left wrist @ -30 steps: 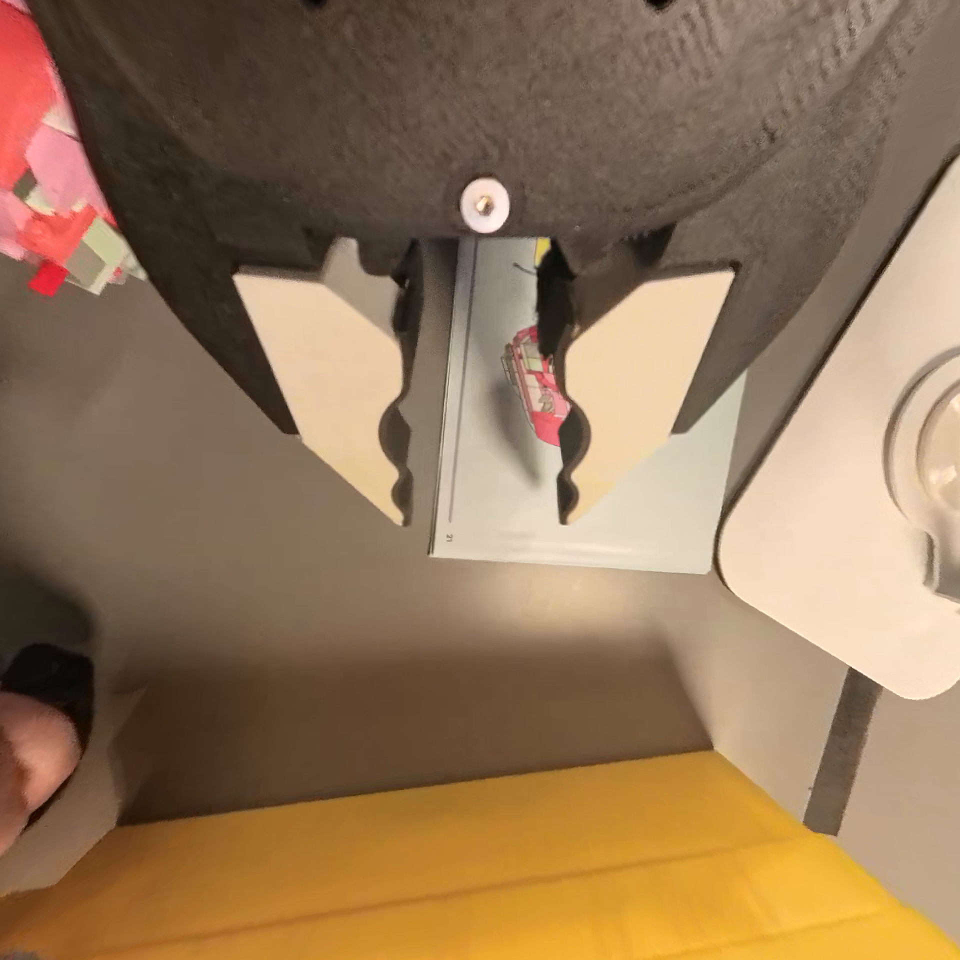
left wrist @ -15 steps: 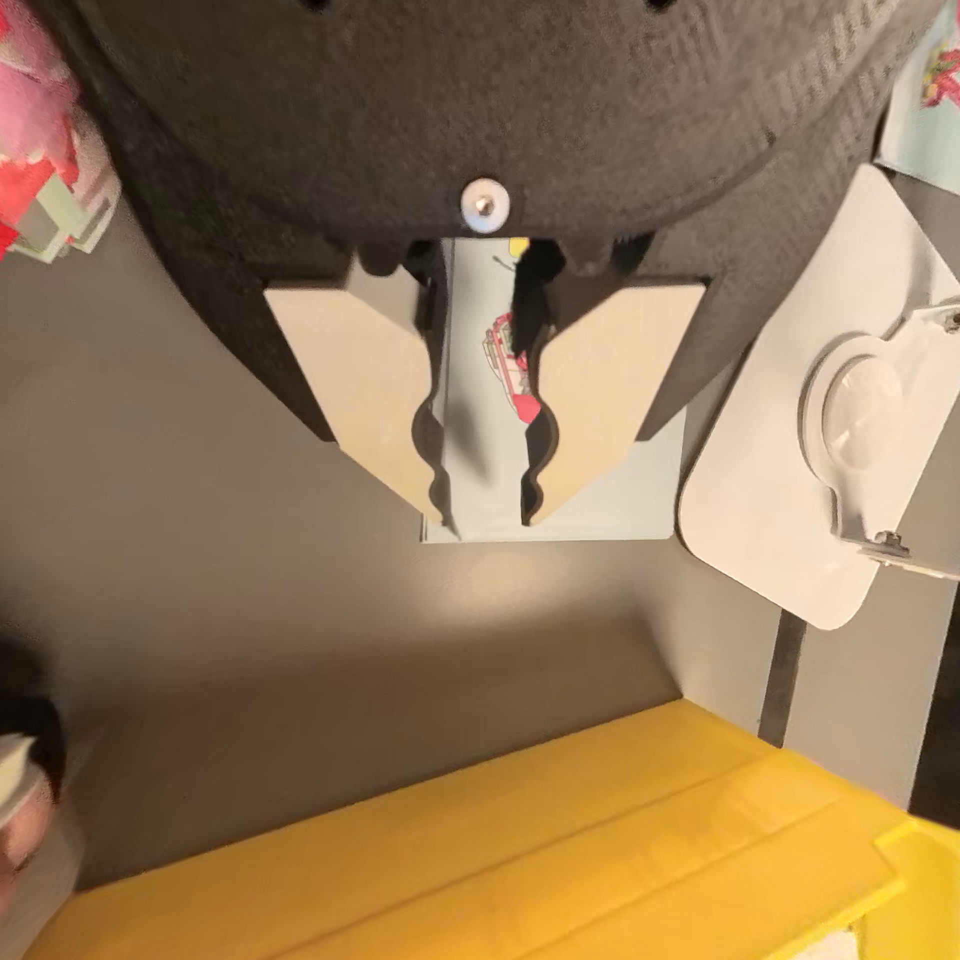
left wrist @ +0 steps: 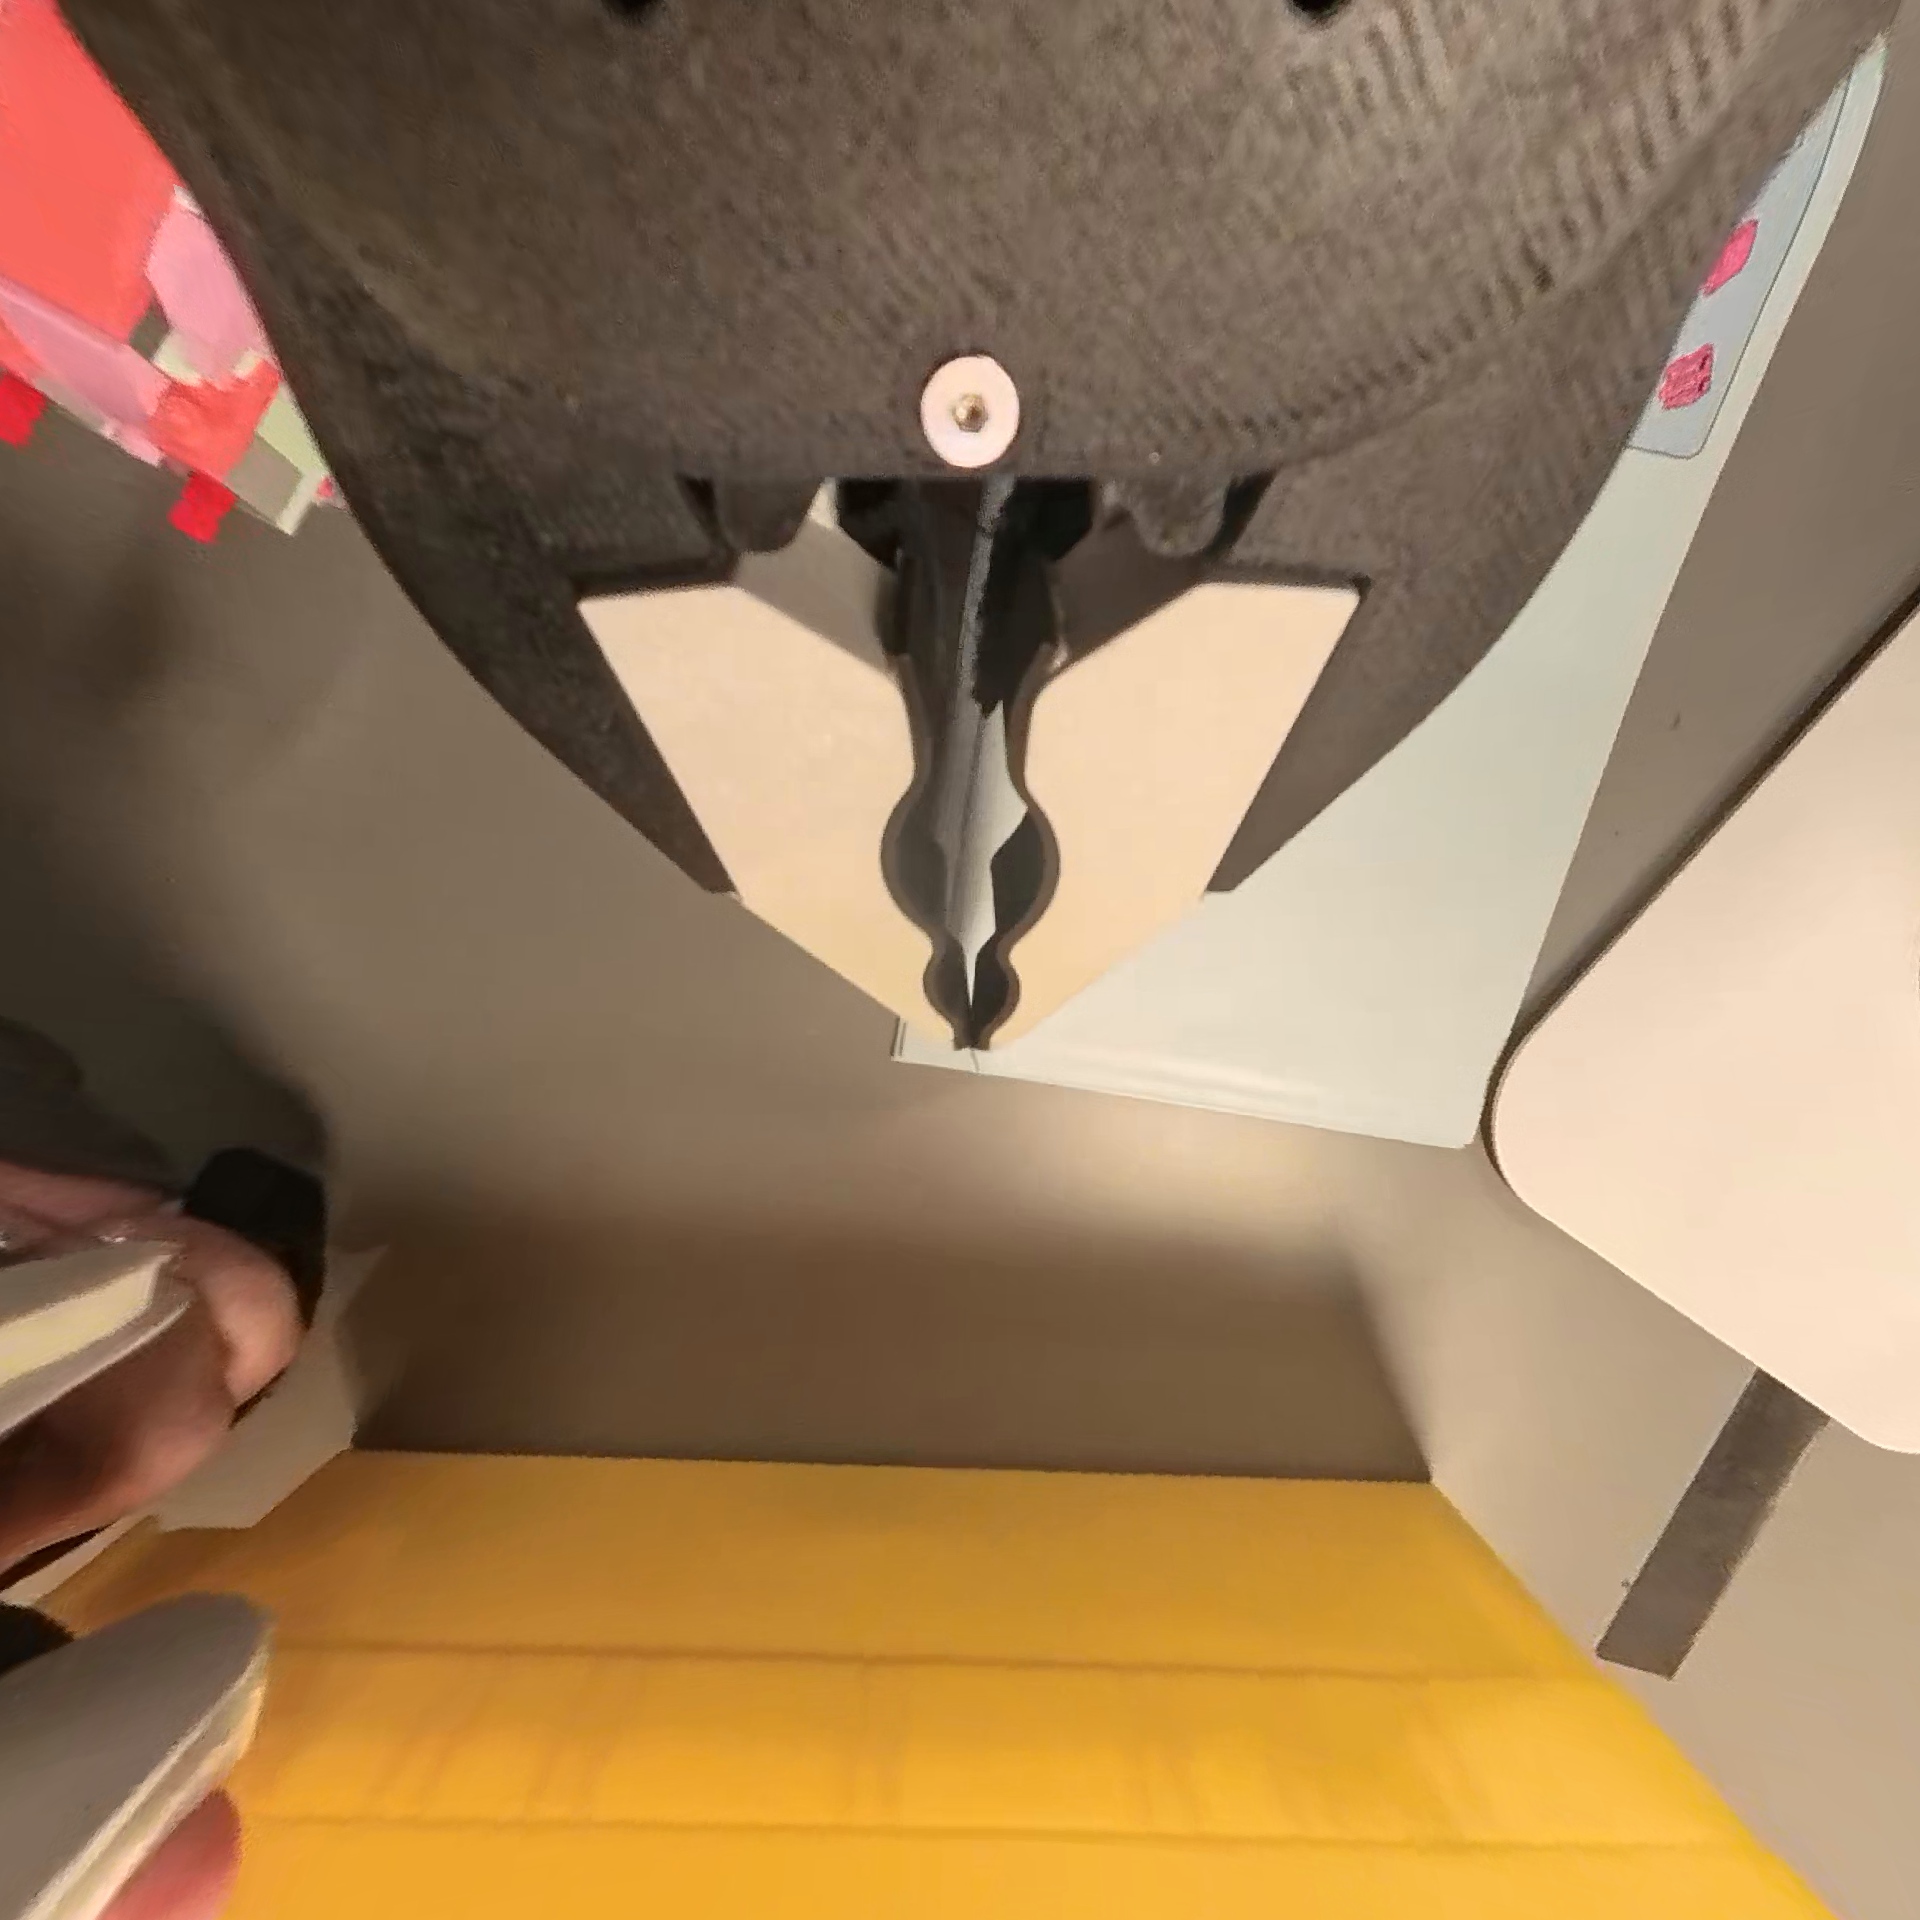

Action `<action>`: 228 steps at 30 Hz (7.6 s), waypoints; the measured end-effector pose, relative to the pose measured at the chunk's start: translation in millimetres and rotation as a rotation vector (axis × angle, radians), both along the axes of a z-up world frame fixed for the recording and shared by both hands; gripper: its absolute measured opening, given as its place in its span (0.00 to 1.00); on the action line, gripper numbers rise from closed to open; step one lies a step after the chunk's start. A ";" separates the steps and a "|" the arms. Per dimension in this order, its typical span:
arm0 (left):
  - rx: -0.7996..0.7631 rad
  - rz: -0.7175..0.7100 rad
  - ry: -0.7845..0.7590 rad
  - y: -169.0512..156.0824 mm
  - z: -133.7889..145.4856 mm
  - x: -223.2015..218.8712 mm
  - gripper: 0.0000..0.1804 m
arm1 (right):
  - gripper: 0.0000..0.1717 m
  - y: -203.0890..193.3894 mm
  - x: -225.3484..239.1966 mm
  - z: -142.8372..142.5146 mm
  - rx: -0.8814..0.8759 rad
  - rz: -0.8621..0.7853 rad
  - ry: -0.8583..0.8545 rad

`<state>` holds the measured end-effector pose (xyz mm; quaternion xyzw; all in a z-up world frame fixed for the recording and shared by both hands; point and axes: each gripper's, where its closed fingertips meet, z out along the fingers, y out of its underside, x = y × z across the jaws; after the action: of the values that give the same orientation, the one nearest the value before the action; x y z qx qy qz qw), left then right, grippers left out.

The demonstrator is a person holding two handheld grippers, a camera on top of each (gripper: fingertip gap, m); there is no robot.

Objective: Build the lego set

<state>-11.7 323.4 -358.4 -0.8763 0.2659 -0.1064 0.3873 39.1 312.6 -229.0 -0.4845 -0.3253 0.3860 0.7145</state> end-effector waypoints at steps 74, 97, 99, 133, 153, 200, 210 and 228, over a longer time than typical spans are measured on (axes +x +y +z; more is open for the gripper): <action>-0.151 0.047 -0.185 -3.1 -3.2 5.9 0.00 | 0.00 6.2 -9.5 -9.6 0.049 -0.100 -0.095; -0.099 0.077 -0.198 1.3 -4.2 5.9 0.00 | 0.00 5.4 -17.4 -13.8 0.048 -0.074 -0.123; -0.095 0.072 -0.187 0.6 -3.7 6.1 0.00 | 0.00 5.0 -17.6 -13.7 0.050 -0.073 -0.124; 0.225 1.030 0.330 -227.3 101.4 -175.7 0.32 | 0.00 -5.6 -26.5 -16.7 0.100 -0.029 -0.167; 0.062 1.132 -0.395 -137.3 6.4 -180.4 0.54 | 0.00 -13.0 -28.4 -16.4 0.186 -0.040 -0.194; 0.709 -0.004 -0.482 -233.0 104.3 55.9 0.36 | 0.00 15.2 -24.9 -9.3 0.201 -0.408 -0.202; 0.733 0.015 -0.478 -233.5 106.3 52.2 0.33 | 0.00 27.4 -14.3 -10.9 0.123 -0.439 -0.162; 0.779 -0.020 -0.390 -233.8 103.8 58.4 0.30 | 0.00 29.4 -15.8 -13.7 0.101 -0.423 -0.165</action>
<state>46.7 89.6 -254.6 -0.6256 0.2164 -0.1652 0.7311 23.3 342.0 -242.7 -0.5356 -0.2927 0.1701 0.7737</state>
